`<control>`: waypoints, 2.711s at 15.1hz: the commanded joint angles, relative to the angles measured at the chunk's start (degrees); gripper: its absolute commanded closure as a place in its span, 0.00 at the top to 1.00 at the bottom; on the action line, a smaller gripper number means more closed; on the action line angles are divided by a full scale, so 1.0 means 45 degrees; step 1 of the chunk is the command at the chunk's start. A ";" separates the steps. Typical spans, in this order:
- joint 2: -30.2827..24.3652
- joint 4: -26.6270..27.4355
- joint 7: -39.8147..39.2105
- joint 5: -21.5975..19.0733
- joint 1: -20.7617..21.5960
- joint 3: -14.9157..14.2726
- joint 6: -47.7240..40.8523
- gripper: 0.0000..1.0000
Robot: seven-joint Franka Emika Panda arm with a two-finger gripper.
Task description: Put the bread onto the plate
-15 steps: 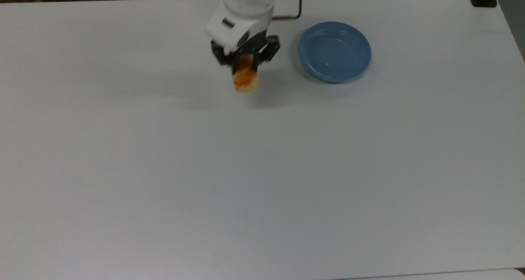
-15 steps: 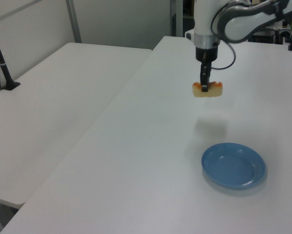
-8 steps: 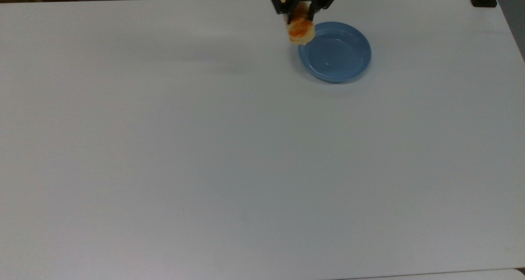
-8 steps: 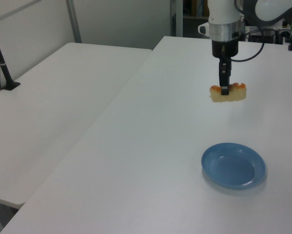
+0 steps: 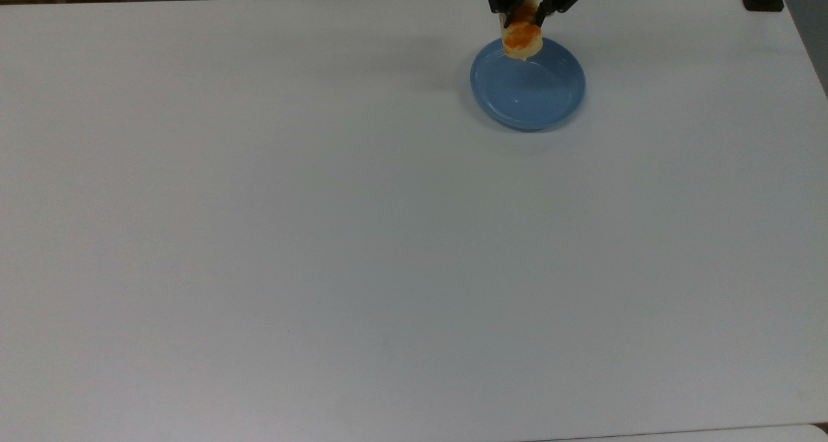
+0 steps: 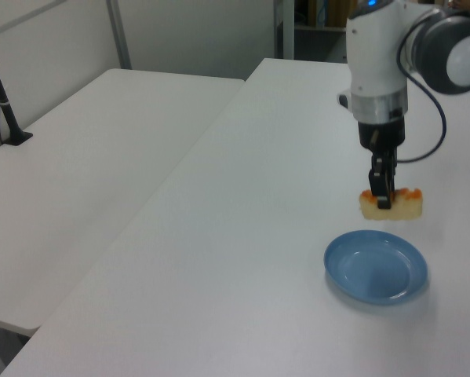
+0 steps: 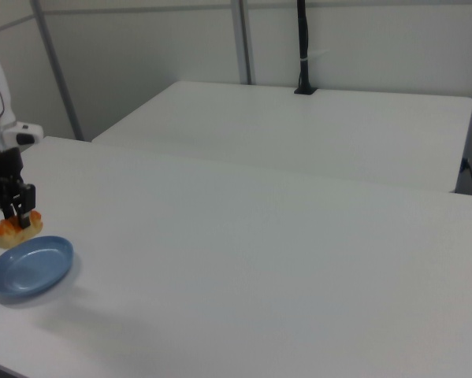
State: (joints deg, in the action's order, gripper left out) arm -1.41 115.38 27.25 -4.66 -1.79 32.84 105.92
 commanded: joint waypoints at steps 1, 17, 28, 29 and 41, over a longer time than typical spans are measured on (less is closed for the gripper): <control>0.0037 0.1194 0.0701 -0.0177 0.0474 0.0085 0.1692 0.47; 0.2110 0.0884 0.1932 0.1777 0.0496 0.0085 0.2813 1.00; 0.0060 -0.3801 -0.1793 0.1621 -0.2786 -0.1530 -0.2540 1.00; -0.0077 -0.4075 -0.2320 0.1601 -0.2766 -0.2097 -0.2716 1.00; -0.0586 -0.5482 -0.7697 0.0900 0.0670 -0.9677 -0.3030 1.00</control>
State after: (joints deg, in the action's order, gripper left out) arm -3.64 93.28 -6.02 2.28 -6.82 -0.72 93.24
